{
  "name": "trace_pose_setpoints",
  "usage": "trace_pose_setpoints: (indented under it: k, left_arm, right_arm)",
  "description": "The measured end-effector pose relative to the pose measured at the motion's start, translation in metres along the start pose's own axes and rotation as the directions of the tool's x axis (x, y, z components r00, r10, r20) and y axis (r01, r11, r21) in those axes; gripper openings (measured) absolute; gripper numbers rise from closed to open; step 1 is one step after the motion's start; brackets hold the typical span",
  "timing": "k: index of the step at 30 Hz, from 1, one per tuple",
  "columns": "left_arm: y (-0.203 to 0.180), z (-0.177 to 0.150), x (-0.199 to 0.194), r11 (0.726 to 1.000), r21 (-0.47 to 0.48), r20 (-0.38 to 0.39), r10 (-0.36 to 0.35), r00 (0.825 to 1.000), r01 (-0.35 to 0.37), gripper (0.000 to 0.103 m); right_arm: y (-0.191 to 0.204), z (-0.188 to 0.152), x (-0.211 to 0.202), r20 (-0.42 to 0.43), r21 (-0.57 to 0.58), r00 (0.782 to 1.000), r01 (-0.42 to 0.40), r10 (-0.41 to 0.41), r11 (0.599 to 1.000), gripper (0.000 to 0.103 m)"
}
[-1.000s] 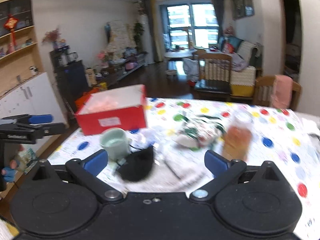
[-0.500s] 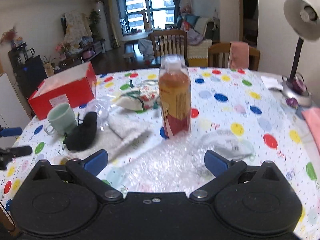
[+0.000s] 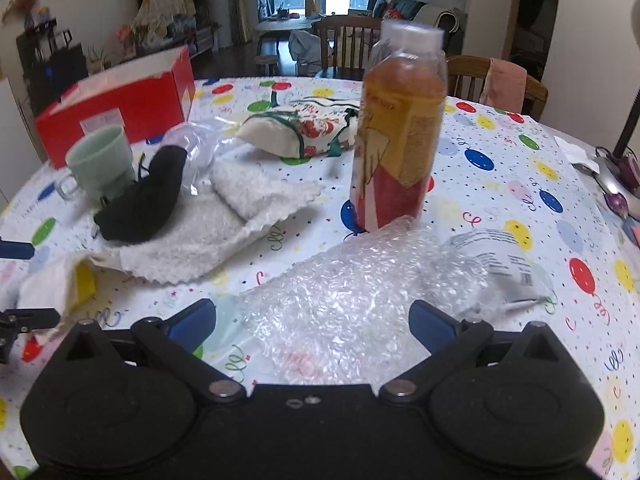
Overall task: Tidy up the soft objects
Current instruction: 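Move both tools back toward the white towel and bubble wrap, then grasp the white towel with the left tool while the right tool grasps the bubble wrap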
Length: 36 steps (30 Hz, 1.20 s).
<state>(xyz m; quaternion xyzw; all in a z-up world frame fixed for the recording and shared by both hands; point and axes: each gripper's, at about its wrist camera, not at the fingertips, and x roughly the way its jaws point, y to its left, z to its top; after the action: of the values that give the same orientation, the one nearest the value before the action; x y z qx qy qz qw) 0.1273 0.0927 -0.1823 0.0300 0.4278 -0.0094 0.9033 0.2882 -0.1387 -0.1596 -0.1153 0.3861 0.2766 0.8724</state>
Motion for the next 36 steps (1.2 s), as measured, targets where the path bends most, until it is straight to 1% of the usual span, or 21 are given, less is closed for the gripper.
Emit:
trace_pose_setpoints:
  k: [5, 8, 11, 13, 15, 17, 21, 24, 26, 27, 28, 29, 30, 31, 33, 36]
  left_arm:
    - [-0.001, -0.002, 0.008, 1.000, 0.016, -0.028, 0.003, 1.000, -0.002, 0.101]
    - [0.002, -0.002, 0.012, 1.000, -0.004, -0.043, 0.004, 0.999, -0.005, 0.101]
    - [0.006, -0.002, 0.015, 0.999, -0.035, -0.062, -0.010, 0.998, 0.008, 0.101]
    - [0.009, -0.002, 0.017, 0.999, -0.053, -0.075, -0.017, 0.997, 0.013, 0.101]
    - [0.012, -0.002, 0.020, 0.997, -0.071, -0.087, -0.022, 0.996, 0.016, 0.101]
    - [0.014, -0.001, 0.021, 0.996, -0.091, -0.088, -0.032, 0.996, 0.024, 0.100]
    - [0.016, 0.000, 0.019, 0.994, -0.106, -0.077, -0.042, 0.996, 0.034, 0.096]
    - [0.018, 0.002, 0.019, 0.992, -0.120, -0.069, -0.039, 0.997, 0.031, 0.088]
    - [0.020, 0.003, 0.018, 0.992, -0.122, -0.067, -0.028, 0.997, 0.020, 0.078]
    - [0.020, 0.004, 0.018, 0.992, -0.122, -0.067, -0.032, 0.997, 0.024, 0.075]
    - [0.020, 0.004, 0.017, 0.992, -0.123, -0.066, -0.035, 0.997, 0.026, 0.069]
    - [0.020, 0.005, 0.017, 0.992, -0.122, -0.065, -0.036, 0.997, 0.028, 0.059]
    - [0.020, 0.006, 0.016, 0.992, -0.122, -0.064, -0.035, 0.997, 0.027, 0.053]
    - [0.020, 0.007, 0.016, 0.991, -0.128, -0.066, -0.035, 0.997, 0.026, 0.046]
    - [0.022, 0.009, 0.016, 0.988, -0.152, -0.072, -0.036, 0.997, 0.025, 0.045]
    - [0.023, 0.008, 0.015, 0.984, -0.172, -0.071, -0.049, 0.996, 0.037, 0.041]
  right_arm:
    - [0.010, -0.002, 0.020, -0.016, -0.066, 0.999, 0.047, -0.048, 0.997, 0.103]
    - [0.013, -0.003, 0.033, -0.031, -0.082, 0.997, 0.071, -0.074, 0.994, 0.103]
    - [0.019, -0.006, 0.044, -0.044, -0.087, 0.994, 0.094, -0.098, 0.992, 0.102]
    - [0.023, -0.008, 0.050, -0.048, -0.092, 0.993, 0.101, -0.106, 0.991, 0.099]
    - [0.026, -0.011, 0.054, -0.052, -0.085, 0.992, 0.110, -0.115, 0.990, 0.094]
    - [0.027, -0.012, 0.056, -0.059, -0.067, 0.992, 0.106, -0.110, 0.992, 0.092]
    - [0.022, -0.011, 0.054, -0.063, -0.032, 0.993, 0.097, -0.099, 0.995, 0.077]
    - [0.016, -0.011, 0.053, -0.071, -0.001, 0.994, 0.086, -0.086, 0.996, 0.071]
    - [0.009, -0.012, 0.052, -0.076, 0.036, 0.995, 0.072, -0.069, 0.997, 0.067]
    - [0.007, -0.012, 0.052, -0.074, 0.046, 0.995, 0.069, -0.066, 0.997, 0.064]
    - [0.006, -0.012, 0.051, -0.073, 0.049, 0.995, 0.069, -0.065, 0.996, 0.062]
    - [0.005, -0.012, 0.051, -0.073, 0.050, 0.995, 0.069, -0.065, 0.996, 0.060]
    - [0.004, -0.012, 0.050, -0.072, 0.052, 0.995, 0.066, -0.062, 0.996, 0.057]
    - [0.003, -0.012, 0.050, -0.072, 0.055, 0.996, 0.065, -0.061, 0.996, 0.055]
    - [0.001, -0.011, 0.049, -0.073, 0.061, 0.996, 0.063, -0.058, 0.996, 0.045]
    - [-0.001, -0.009, 0.047, -0.074, 0.070, 0.996, 0.059, -0.054, 0.996, 0.035]
